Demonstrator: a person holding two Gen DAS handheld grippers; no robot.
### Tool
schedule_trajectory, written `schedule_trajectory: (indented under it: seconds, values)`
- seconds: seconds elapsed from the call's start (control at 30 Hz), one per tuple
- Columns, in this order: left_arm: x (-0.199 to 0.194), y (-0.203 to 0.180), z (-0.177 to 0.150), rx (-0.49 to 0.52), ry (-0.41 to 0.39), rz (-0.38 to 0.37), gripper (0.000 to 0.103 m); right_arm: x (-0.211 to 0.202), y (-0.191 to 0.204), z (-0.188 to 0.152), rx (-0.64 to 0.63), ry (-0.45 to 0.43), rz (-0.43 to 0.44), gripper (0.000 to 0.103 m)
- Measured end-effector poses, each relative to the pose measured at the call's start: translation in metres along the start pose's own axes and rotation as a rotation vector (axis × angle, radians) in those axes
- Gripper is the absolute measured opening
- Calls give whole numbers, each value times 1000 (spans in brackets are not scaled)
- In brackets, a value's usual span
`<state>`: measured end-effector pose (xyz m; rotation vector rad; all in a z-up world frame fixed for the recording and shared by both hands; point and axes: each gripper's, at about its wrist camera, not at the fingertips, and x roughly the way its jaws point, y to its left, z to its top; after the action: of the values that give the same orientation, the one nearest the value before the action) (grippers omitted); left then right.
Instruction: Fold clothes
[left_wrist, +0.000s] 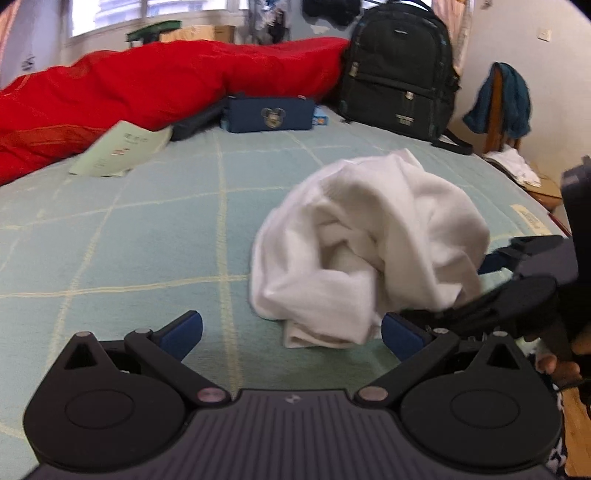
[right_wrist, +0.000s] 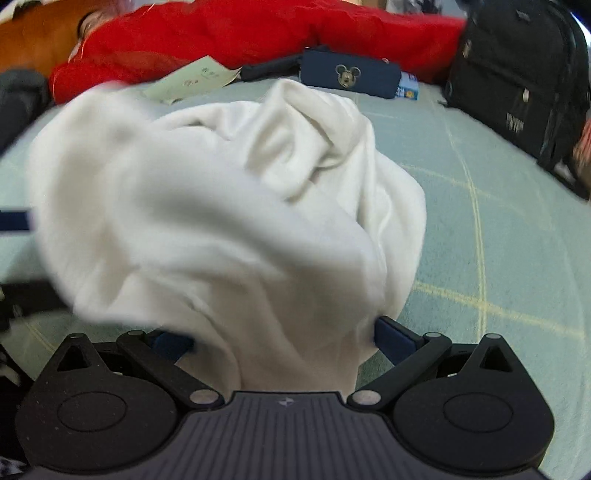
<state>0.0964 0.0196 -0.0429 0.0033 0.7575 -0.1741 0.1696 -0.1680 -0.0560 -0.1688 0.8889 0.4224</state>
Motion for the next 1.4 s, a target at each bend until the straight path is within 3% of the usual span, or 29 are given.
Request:
schedule_trajectory:
  seconds: [0.13,0.37,0.63,0.73,0.87,0.9,0.93,0.97,1.13,1.4]
  values:
    - [3,-6,-1,46,3,-11,102,-21,2,-7,-56,-48,-5,103]
    - [4,-16,2,148,-8,47,102,-71,5,-26,-186,-159,-45,101]
    - [-11,-14,-8,250,-41,27,100,-93,24,-30,-283,-208,65,63]
    - [-17,-7,-9,240,-36,14,98,-86,42,-26,-340,-218,88,60]
    - [-25,-3,-9,242,-45,12,98,-69,68,-21,-446,-227,47,58]
    - [-27,-3,-9,243,-48,17,98,-65,74,-20,-474,-227,26,45]
    - [-28,-2,-9,243,-51,23,98,-59,79,-20,-509,-220,-5,19]
    - [-29,-2,-9,244,-53,25,98,-54,83,-19,-536,-201,-39,6]
    - [-29,-1,-8,246,-65,25,98,-64,60,-15,-490,-197,-91,4]
    - [-19,-29,4,305,-103,-23,98,-87,-16,-16,-277,-193,-153,4]
